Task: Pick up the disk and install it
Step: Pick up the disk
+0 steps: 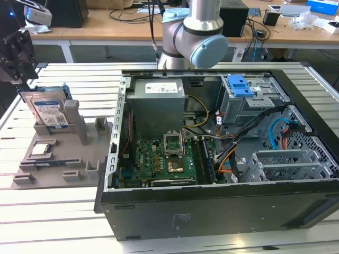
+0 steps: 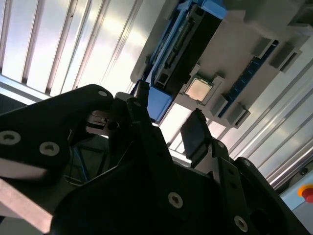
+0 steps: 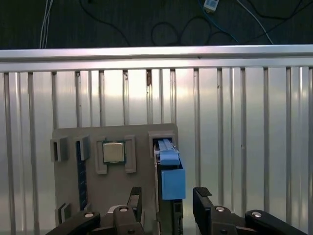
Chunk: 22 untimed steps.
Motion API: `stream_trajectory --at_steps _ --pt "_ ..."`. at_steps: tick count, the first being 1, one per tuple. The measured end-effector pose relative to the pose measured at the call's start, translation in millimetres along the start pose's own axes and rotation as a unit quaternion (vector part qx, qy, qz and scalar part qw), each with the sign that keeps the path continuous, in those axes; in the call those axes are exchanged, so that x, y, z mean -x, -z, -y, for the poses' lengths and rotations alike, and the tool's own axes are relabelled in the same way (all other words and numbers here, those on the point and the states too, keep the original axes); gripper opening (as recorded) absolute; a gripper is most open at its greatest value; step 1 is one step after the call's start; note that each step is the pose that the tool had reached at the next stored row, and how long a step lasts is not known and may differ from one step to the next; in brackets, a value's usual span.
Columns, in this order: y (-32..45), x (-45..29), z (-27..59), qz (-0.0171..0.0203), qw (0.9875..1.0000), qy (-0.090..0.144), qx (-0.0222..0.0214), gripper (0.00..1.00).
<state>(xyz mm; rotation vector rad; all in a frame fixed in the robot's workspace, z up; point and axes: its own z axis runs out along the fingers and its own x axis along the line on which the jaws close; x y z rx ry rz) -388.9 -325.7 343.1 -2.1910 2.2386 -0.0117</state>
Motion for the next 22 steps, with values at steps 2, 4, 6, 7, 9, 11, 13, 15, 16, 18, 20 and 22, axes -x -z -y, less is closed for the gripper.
stream_trajectory --at_steps 2,4,6,7,9,11,13,15,16,18,20,22 --pt "-7.7 0.1 -0.2 -0.0001 1.0 0.0 0.0 0.54" --pt "-11.5 0.1 -0.2 -0.0001 1.0 0.0 0.0 0.54" --pt "-15.8 0.1 -0.3 -0.0001 1.0 0.0 0.0 0.54" --pt "-18.9 0.1 -0.3 0.0 1.0 0.001 0.0 0.54" --pt "-22.9 0.0 -0.5 -0.0001 1.0 0.001 0.0001 0.54" --pt "-26.8 0.0 -0.8 0.0 1.0 0.001 0.0 0.54" --pt "-29.5 0.1 -0.9 0.0005 1.0 0.002 0.0001 0.54" --pt "-31.0 0.1 -0.6 0.0007 1.0 0.002 0.0041 0.54" --pt "-32.4 0.1 0.1 0.0006 0.9999 0.002 0.0099 0.54" --pt "-33.6 0.1 0.9 0.0004 0.9999 0.004 0.0146 0.54" --pt "-35.9 0.2 1.0 0.0004 0.9999 0.008 0.0149 0.54" --pt "-39.6 0.1 1.0 0.0005 0.9998 0.013 0.015 0.54"
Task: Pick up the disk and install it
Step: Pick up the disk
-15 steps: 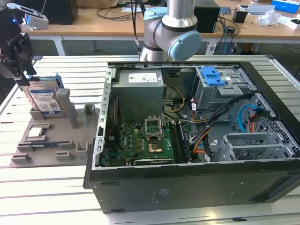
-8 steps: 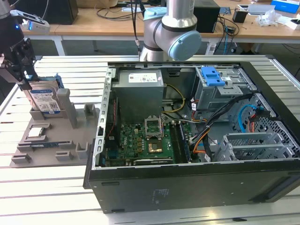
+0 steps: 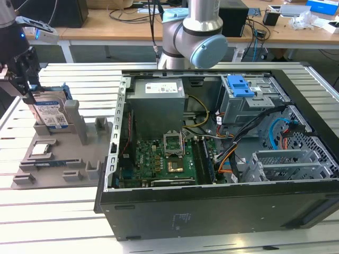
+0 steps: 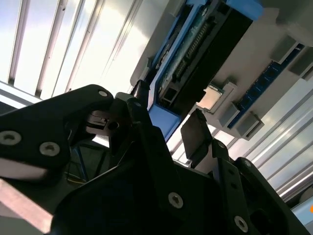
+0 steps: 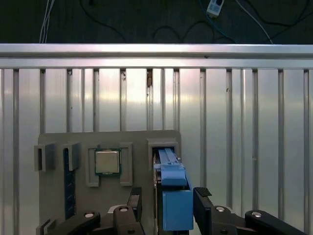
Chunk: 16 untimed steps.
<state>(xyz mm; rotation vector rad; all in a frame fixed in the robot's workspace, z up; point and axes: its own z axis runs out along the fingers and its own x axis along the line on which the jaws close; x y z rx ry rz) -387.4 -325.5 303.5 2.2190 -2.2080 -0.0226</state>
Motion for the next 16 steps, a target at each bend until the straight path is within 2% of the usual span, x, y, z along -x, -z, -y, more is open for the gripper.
stream_trajectory --at_steps 5,8,16 --pt "-9.7 0.5 0.1 -0.0001 1.0 0.004 0.0 0.54" --pt "-13.1 2.3 0.2 0.0031 1.0 0.004 0.0001 0.54" --pt "-14.3 2.9 0.2 0.0031 1.0 0.004 0.0001 0.53"
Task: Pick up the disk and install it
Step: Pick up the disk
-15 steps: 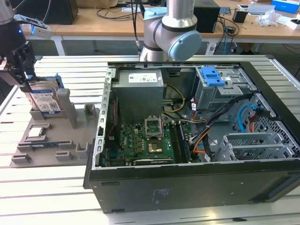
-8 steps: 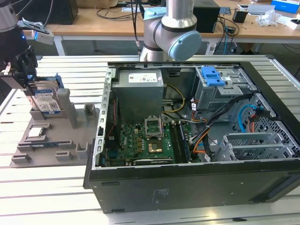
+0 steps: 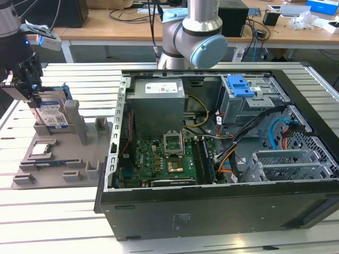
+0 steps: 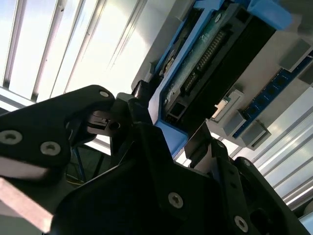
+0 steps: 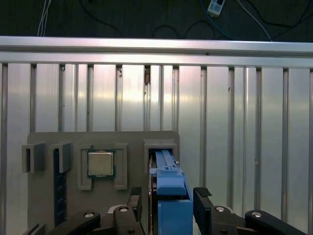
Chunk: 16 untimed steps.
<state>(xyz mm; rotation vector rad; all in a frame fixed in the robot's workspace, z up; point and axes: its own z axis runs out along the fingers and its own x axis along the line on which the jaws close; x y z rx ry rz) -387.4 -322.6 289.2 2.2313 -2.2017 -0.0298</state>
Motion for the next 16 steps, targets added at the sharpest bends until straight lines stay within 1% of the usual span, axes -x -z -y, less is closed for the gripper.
stream_trajectory --at_steps 1,2,3,16 --pt "0.0 0.0 0.0 0.0 1.0 0.0 0.0 0.53" --pt "-0.1 0.0 0.0 -0.0001 1.0 0.0 0.0 0.46" --pt "-0.1 0.0 0.0 0.0 1.0 0.0 0.0 0.37" --pt "-0.5 0.0 0.0 0.0 1.0 0.0 0.0 0.37"
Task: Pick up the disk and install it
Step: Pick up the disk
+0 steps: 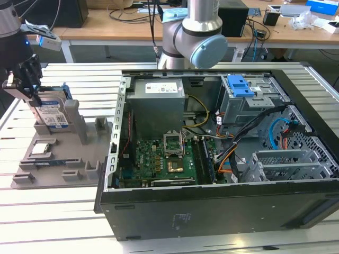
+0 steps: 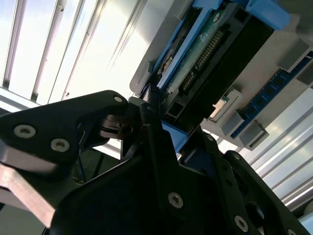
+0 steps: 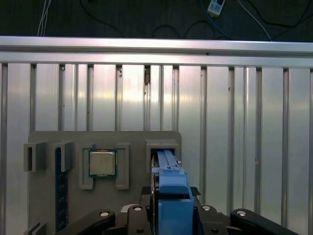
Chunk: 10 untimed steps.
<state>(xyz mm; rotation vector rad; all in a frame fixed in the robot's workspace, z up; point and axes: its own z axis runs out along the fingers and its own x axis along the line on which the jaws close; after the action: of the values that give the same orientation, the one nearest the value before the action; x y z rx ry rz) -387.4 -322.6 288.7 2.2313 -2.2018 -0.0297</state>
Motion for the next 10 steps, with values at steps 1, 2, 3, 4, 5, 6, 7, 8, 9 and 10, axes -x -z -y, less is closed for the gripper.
stream_trajectory --at_steps 1,2,3,4,5,6,7,8,9,10 --pt "0.0 0.0 0.0 0.0 1.0 0.0 0.0 0.37" --pt "0.0 0.0 0.0 0.0 1.0 0.0 0.0 0.37" --pt "-0.1 0.0 0.0 0.0 1.0 0.0 0.0 0.37" --pt "-0.1 0.0 0.0 0.0 1.0 0.0 0.0 0.37" --pt "-0.1 0.0 0.0 0.0 1.0 0.0 0.0 0.37" --pt "-0.1 0.0 0.0 0.0 1.0 0.0 0.0 0.37" --pt "-0.1 0.0 0.0 0.0 1.0 0.0 0.0 0.37" --pt "0.0 0.0 0.0 0.0 1.0 0.0 -0.0001 0.37" --pt "2.0 0.0 0.1 0.0002 1.0 0.0 -0.0004 0.37" --pt "8.8 0.4 -0.1 0.0 1.0 0.0 -0.0001 0.37"
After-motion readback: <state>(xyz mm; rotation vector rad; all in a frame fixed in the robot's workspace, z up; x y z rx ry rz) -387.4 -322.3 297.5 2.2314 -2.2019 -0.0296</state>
